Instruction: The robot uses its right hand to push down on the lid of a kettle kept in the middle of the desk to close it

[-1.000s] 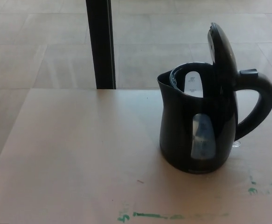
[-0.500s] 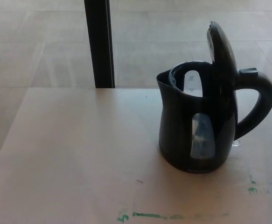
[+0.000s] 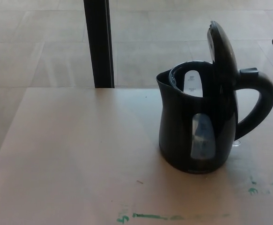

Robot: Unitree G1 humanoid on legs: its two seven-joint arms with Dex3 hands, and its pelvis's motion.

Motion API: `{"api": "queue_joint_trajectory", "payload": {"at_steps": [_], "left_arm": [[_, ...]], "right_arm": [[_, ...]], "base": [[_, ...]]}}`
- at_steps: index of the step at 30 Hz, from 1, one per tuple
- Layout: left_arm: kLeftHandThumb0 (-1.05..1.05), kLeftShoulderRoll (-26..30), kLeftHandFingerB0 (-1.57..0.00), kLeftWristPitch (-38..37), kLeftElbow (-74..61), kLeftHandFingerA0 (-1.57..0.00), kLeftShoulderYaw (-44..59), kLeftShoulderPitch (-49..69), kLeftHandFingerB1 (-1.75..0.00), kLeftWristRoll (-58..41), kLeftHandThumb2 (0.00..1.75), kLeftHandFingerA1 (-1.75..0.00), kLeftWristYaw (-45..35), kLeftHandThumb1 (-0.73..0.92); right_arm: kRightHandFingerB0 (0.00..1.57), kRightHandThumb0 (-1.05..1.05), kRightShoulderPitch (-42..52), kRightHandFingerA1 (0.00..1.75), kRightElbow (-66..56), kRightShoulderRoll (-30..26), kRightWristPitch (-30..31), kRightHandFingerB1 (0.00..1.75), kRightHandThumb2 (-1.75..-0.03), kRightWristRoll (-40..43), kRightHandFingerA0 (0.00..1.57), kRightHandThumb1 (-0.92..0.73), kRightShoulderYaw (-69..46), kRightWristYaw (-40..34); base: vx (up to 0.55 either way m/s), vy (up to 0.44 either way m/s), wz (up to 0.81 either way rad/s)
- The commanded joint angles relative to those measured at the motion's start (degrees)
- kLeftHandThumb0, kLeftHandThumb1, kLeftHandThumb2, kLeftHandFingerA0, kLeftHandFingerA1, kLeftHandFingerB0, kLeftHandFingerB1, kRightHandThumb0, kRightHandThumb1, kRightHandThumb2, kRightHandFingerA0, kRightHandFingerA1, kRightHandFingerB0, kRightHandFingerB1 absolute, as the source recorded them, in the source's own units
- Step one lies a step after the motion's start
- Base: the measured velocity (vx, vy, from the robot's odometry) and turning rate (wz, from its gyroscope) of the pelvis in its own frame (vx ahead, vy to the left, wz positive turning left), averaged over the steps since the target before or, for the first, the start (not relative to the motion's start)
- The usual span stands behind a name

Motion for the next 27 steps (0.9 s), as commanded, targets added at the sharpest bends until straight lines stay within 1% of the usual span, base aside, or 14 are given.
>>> {"api": "queue_joint_trajectory", "payload": {"at_steps": [1,4,5,6,7,12,16,17,18,21,22,24,25,27], "left_arm": [[-0.84,1.2,-0.37,0.9,0.5,-0.44,-0.1,0.1,-0.43,-1.0,0.72,-0.49,-0.4,0.92],[-0.84,1.4,-0.37,1.1,-0.1,-0.45,-0.2,1.0,-0.42,-1.1,0.71,-0.47,-0.6,0.92],[-0.84,1.4,-0.37,0.6,-0.2,-0.45,-0.6,1.1,-0.42,-0.8,0.72,-0.48,-0.7,0.92],[-0.83,1.4,-0.35,-0.1,0.2,-0.42,-0.8,1.4,-0.53,-0.6,1.12,-0.58,-0.8,0.76],[-0.85,1.4,-0.42,-0.2,0.3,-0.49,-0.9,1.4,-0.43,-0.6,0.71,-0.48,-0.6,0.92],[-0.86,1.5,-0.38,-1.4,0.6,-0.51,-2.2,2.2,-0.42,0.1,0.75,-0.5,-0.7,0.92],[-0.87,1.7,-0.42,-1.2,0.8,-0.5,-2.5,2.3,-0.43,-0.5,0.71,-0.49,-0.4,0.92],[-0.85,1.7,-0.36,-0.9,0.9,-0.42,-2.0,2.3,-0.53,-1.1,1.1,-0.59,-0.6,0.73],[-0.87,1.6,-0.39,-0.9,0.7,-0.48,-2.0,2.4,-0.43,-1.2,0.7,-0.48,-0.5,0.92],[-0.87,1.6,-0.39,-1.1,0.6,-0.48,-2.4,2.6,-0.42,-0.8,0.72,-0.48,-0.8,0.92],[-0.85,1.6,-0.33,-1.5,0.6,-0.45,-2.9,2.7,-0.52,-0.3,1.13,-0.6,-0.6,0.76],[-0.85,1.7,-0.33,-1.8,0.7,-0.45,-3.2,2.8,-0.52,-0.2,1.13,-0.6,-0.6,0.76],[-0.92,1.7,-0.36,-2.0,0.8,-0.47,-3.5,2.8,-0.46,0.0,0.86,-0.54,-0.6,0.8],[-0.9,1.7,-0.4,-1.9,0.9,-0.49,-3.0,2.8,-0.46,-0.7,0.79,-0.54,-0.9,0.81]], "right_arm": [[0.36,-0.83,-4.2,0.49,5.4,0.9,0.2,0.38,-0.74,-3.7,0.42,-0.92,2.6,1.2],[0.39,-0.83,-8.1,0.48,11.0,1.5,-0.5,0.38,-0.72,-6.5,0.44,-0.92,5.5,0.7],[0.36,-0.9,-9.3,0.51,12.3,1.4,-0.3,0.42,-0.84,-7.4,0.42,-0.81,6.2,0.7],[0.36,-0.91,-11.3,0.5,14.0,1.1,0.4,0.41,-0.84,-8.6,0.43,-0.8,7.3,1.0],[0.39,-0.86,-12.9,0.46,16.1,0.9,-0.3,0.37,-0.72,-9.5,0.44,-0.92,8.1,0.9],[0.37,-0.86,-18.7,0.47,20.9,0.0,-1.2,0.38,-0.74,-11.8,0.43,-0.92,10.3,2.2],[0.37,-0.89,-21.3,0.48,23.0,0.7,-2.5,0.37,-0.74,-13.2,0.44,-0.92,11.1,1.5],[0.32,-0.86,-21.8,0.58,22.9,0.9,-3.3,0.5,-1.14,-13.9,0.39,-0.75,11.6,1.2],[0.42,-0.89,-22.1,0.5,21.9,1.2,-3.4,0.36,-0.7,-14.3,0.43,-0.92,12.1,1.5],[0.44,-0.83,-22.1,0.5,20.3,1.5,-4.6,0.35,-0.69,-15.8,0.43,-0.92,13.5,1.8],[0.45,-0.83,-21.9,0.49,19.3,1.5,-4.2,0.35,-0.69,-16.1,0.44,-0.92,14.0,2.3],[0.45,-0.83,-21.7,0.49,18.6,1.6,-3.9,0.35,-0.69,-16.3,0.44,-0.92,14.1,2.4],[0.45,-0.82,-21.5,0.49,18.4,2.0,-3.9,0.35,-0.69,-15.9,0.43,-0.92,14.0,2.8],[0.46,-0.77,-18.9,0.5,16.5,2.7,-4.8,0.36,-0.68,-16.5,0.43,-0.91,15.2,3.3]], "base": [[0.0,0.0,0.0],[0.0,0.0,0.0],[0.0,0.0,0.0],[0.0,0.0,0.0],[0.0,0.0,0.0],[0.0,0.0,0.0],[0.0,0.0,0.0],[0.0,0.0,0.0],[0.0,0.0,0.0],[0.0,0.0,0.0],[0.0,0.0,0.0],[0.0,0.0,0.0],[0.0,0.0,0.0],[0.0,0.0,0.0]]}}
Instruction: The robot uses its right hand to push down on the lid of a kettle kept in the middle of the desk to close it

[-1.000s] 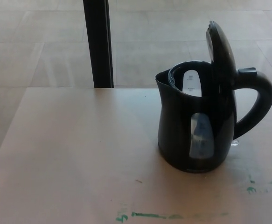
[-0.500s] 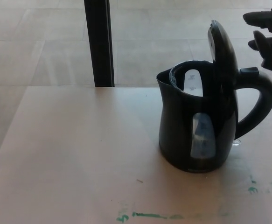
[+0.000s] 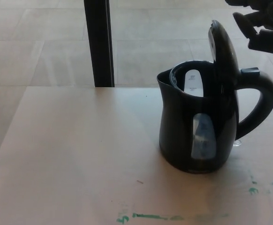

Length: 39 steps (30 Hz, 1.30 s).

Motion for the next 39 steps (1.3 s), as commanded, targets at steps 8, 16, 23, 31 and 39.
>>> {"api": "queue_joint_trajectory", "payload": {"at_steps": [8,16,23,31,39], "left_arm": [[-0.85,1.5,-0.38,-1.9,-0.2,-0.46,-1.8,0.9,-0.42,0.9,0.74,-0.48,-0.6,0.92],[-0.84,1.5,-0.46,-0.9,-0.2,-0.59,-1.7,1.3,-0.43,-0.1,0.71,-0.51,0.0,0.92],[-0.86,1.3,-0.44,-1.2,-0.1,-0.56,-2.4,0.9,-0.42,0.6,0.71,-0.49,-0.2,0.92],[-0.95,2.3,-0.38,-0.5,-0.1,-0.5,-1.8,0.5,-0.46,-0.1,0.87,-0.52,-0.4,0.78],[-0.88,3.3,-0.41,1.2,0.7,-0.47,-0.1,-0.1,-0.4,-1.7,0.68,-0.45,-2.3,0.92]], "right_arm": [[0.44,-0.81,2.7,0.53,-0.8,2.2,-2.6,0.37,-0.7,-5.8,0.38,-0.92,6.1,4.0],[0.39,-0.88,5.5,0.53,3.4,5.6,-6.9,0.39,-0.77,-8.4,0.39,-0.92,9.2,1.6],[0.37,-0.87,4.9,0.53,4.7,8.3,-5.0,0.39,-0.77,-13.1,0.42,-0.92,13.2,1.3],[0.26,-0.85,2.8,0.46,5.2,5.5,-9.1,0.39,-0.78,-23.0,0.31,-0.92,23.6,3.4],[0.0,-0.38,3.9,0.52,3.1,4.1,-7.5,0.5,-1.11,-31.4,0.0,-0.47,34.4,4.9]], "base": [[0.0,0.0,0.0],[0.0,0.0,0.0],[0.0,0.0,0.0],[0.0,0.0,0.0],[0.0,0.0,0.0]]}}
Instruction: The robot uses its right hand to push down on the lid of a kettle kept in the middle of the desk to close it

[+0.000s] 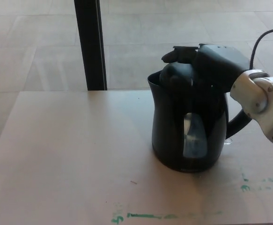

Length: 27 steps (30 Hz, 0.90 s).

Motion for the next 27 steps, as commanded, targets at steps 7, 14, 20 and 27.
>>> {"api": "queue_joint_trajectory", "payload": {"at_steps": [7,14,20,27], "left_arm": [[-0.88,2.7,-0.42,1.8,-0.1,-0.5,1.0,-0.1,-0.41,-0.8,0.69,-0.47,-1.4,0.92],[-0.86,2.8,-0.36,1.2,0.3,-0.43,0.9,0.1,-0.52,-0.5,1.11,-0.56,-1.5,0.74],[-0.88,2.6,-0.42,1.8,0.4,-0.51,1.4,-0.1,-0.4,-1.1,0.68,-0.46,-1.1,0.92],[-0.88,2.4,-0.45,1.4,0.8,-0.46,1.2,0.2,-0.43,-0.9,0.7,-0.46,-1.6,0.92]], "right_arm": [[0.11,-0.89,12.9,0.26,0.2,3.5,6.6,0.3,-1.22,-11.6,0.03,-0.81,12.7,4.3],[0.07,-0.86,12.8,0.33,2.6,4.3,5.1,0.33,-1.21,-9.6,0.03,-0.79,10.9,4.4],[0.01,-0.81,10.2,0.43,1.9,3.5,2.9,0.42,-1.21,-5.3,0.0,-0.77,5.3,4.7],[0.0,-0.37,6.8,0.52,-1.1,4.0,6.2,0.49,-1.12,0.7,0.0,-0.51,-2.7,9.5]], "base": [[0.0,0.0,0.0],[0.0,0.0,0.0],[0.0,0.0,0.0],[0.0,0.0,0.0]]}}
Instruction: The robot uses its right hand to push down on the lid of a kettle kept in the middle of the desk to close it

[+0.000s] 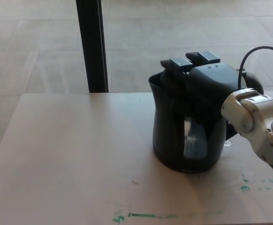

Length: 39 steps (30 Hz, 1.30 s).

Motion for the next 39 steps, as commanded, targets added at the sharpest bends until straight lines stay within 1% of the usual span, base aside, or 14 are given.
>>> {"api": "queue_joint_trajectory", "payload": {"at_steps": [1,3,5,6,8,10,11,12,13,15,16,17,23,39], "left_arm": [[-0.88,1.7,-0.45,1.0,0.6,-0.46,0.5,0.5,-0.43,-0.4,0.7,-0.46,-0.7,0.92],[-0.93,1.6,-0.43,1.2,0.6,-0.5,0.5,0.4,-0.46,-0.4,0.82,-0.53,0.0,0.8],[-0.88,1.6,-0.4,0.9,0.4,-0.51,0.3,0.9,-0.41,-0.3,0.69,-0.49,-1.1,0.92],[-0.88,1.6,-0.39,1.2,0.4,-0.47,0.7,0.9,-0.4,-0.8,0.7,-0.45,-1.4,0.92],[-0.88,1.9,-0.38,0.7,0.4,-0.49,0.4,1.1,-0.4,-0.4,0.73,-0.44,-1.7,0.92],[-0.93,2.1,-0.34,-0.1,0.4,-0.45,-0.5,1.4,-0.42,0.5,0.8,-0.47,-2.1,0.83],[-0.94,2.0,-0.35,1.8,0.6,-0.45,0.9,0.9,-0.42,-1.1,0.79,-0.47,-1.9,0.8],[-0.94,2.0,-0.35,1.8,0.6,-0.45,0.9,0.9,-0.42,-1.1,0.79,-0.47,-1.9,0.8],[-0.87,2.0,-0.38,0.4,0.4,-0.45,-0.1,1.3,-0.4,0.0,0.72,-0.44,-2.1,0.92],[-0.88,2.0,-0.4,0.6,0.3,-0.47,-0.2,1.4,-0.4,0.0,0.72,-0.44,-2.0,0.92],[-0.89,1.7,-0.39,0.4,0.0,-0.48,0.0,1.6,-0.41,-0.1,0.74,-0.46,-1.3,0.91],[-0.89,1.7,-0.42,0.4,0.0,-0.49,0.0,1.5,-0.41,0.0,0.71,-0.46,-0.7,0.92],[-0.87,1.5,-0.44,1.6,0.4,-0.5,1.0,1.1,-0.41,-1.1,0.7,-0.48,0.0,0.92],[-0.89,1.5,-0.42,0.6,0.1,-0.49,0.5,2.1,-0.42,-0.5,0.7,-0.48,-0.4,0.92]], "right_arm": [[0.0,-0.37,2.7,0.52,1.0,2.3,2.1,0.49,-1.12,7.1,0.0,-0.51,-3.5,12.3],[0.1,-0.85,1.9,0.49,0.3,2.6,3.3,0.48,-1.16,9.3,0.05,-0.77,-5.9,13.8],[0.0,-0.38,1.0,0.54,-3.5,3.2,9.0,0.5,-1.09,12.3,0.02,-0.43,-10.1,15.4],[0.13,-0.9,0.9,0.49,-4.8,3.9,11.9,0.47,-1.15,13.8,0.02,-0.75,-12.0,16.2],[0.2,-0.89,0.3,0.47,-6.4,4.8,14.9,0.37,-0.75,16.5,0.08,-0.92,-15.3,17.8],[0.18,-0.87,-0.7,0.47,-7.2,5.0,16.5,0.39,-0.76,21.9,0.08,-0.92,-20.1,20.6],[0.0,-0.37,-1.5,0.53,-6.7,5.0,17.3,0.49,-1.13,23.8,0.02,-0.51,-22.2,21.5],[0.0,-0.37,-1.4,0.53,-6.8,5.2,17.4,0.49,-1.13,23.6,0.02,-0.51,-22.4,21.7],[0.19,-0.84,-1.4,0.43,-9.3,4.0,20.3,0.38,-0.79,25.3,0.12,-0.92,-24.9,22.8],[0.16,-0.85,-2.4,0.44,-9.0,2.8,20.6,0.39,-0.84,26.0,0.1,-0.92,-25.9,25.3],[0.0,-0.37,-3.3,0.52,-9.2,1.6,23.5,0.5,-1.15,28.6,0.0,-0.54,-28.6,27.6],[0.12,-0.85,-3.0,0.47,-10.4,1.1,26.0,0.41,-0.8,31.4,0.13,-0.92,-32.1,27.7],[0.17,-0.86,-0.3,0.36,-17.6,-4.1,39.7,0.34,-0.76,36.4,0.19,-0.92,-45.3,27.0],[0.38,-0.78,18.8,0.45,-20.3,-12.1,30.3,0.4,-0.67,42.2,0.4,-0.89,-80.5,18.0]], "base": [[0.0,0.0,0.0],[0.0,0.0,0.0],[0.0,0.0,0.0],[0.0,0.0,0.0],[-0.01,0.001,0.03],[0.0,0.0,0.0],[-0.01,0.002,0.1],[-0.02,0.001,0.06],[0.0,0.0,0.0],[0.0,0.0,0.0],[0.0,0.0,0.0],[0.0,0.0,0.0],[0.0,0.0,0.0],[0.0,0.0,0.0]]}}
